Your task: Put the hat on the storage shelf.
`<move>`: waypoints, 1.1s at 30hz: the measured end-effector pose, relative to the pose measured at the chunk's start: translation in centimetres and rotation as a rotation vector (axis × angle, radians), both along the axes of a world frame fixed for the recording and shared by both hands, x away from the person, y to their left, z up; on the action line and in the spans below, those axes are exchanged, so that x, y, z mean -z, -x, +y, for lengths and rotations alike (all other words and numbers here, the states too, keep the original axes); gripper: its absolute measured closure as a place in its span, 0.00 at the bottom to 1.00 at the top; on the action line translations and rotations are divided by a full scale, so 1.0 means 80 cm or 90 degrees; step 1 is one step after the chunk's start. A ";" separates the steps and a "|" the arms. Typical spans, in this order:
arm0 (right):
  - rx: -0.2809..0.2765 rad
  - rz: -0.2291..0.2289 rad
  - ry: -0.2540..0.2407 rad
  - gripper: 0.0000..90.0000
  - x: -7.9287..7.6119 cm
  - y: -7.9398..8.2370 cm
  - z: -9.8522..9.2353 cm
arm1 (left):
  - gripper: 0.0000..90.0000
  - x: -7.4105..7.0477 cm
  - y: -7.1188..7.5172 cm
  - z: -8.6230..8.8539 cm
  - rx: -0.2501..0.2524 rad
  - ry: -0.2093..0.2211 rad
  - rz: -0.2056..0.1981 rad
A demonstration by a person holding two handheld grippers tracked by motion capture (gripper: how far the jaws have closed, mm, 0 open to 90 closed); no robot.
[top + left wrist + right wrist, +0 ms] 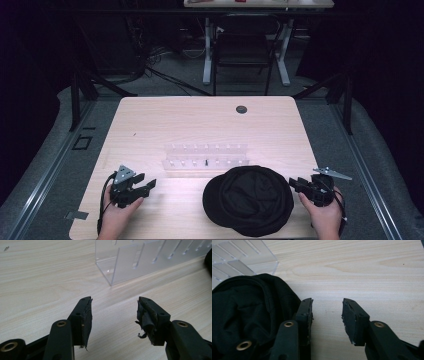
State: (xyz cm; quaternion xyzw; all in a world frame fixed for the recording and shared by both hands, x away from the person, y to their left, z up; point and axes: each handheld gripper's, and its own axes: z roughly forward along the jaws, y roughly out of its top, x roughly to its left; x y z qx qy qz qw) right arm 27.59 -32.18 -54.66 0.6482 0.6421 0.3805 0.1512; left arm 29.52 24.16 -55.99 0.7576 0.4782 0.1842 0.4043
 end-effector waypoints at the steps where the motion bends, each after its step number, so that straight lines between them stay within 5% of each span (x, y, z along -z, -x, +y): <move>1: 0.001 -0.002 -0.004 0.67 -0.001 0.001 -0.001 | 0.51 0.000 0.000 0.000 0.000 0.002 0.001; 7: 0.003 -0.019 -0.029 0.69 -0.013 0.006 -0.006 | 0.51 -0.001 0.001 -0.003 0.003 0.000 0.000; 13: -0.037 0.007 -0.026 0.68 -0.027 -0.001 0.001 | 0.51 -0.001 0.004 -0.002 0.002 0.000 -0.004; 23: -0.130 0.116 0.017 0.66 -0.042 -0.037 0.019 | 0.51 0.000 0.002 -0.002 0.003 0.003 0.003; 33: -0.132 0.201 -0.033 0.95 -0.038 -0.052 0.019 | 0.51 0.000 0.002 -0.002 0.003 0.000 0.003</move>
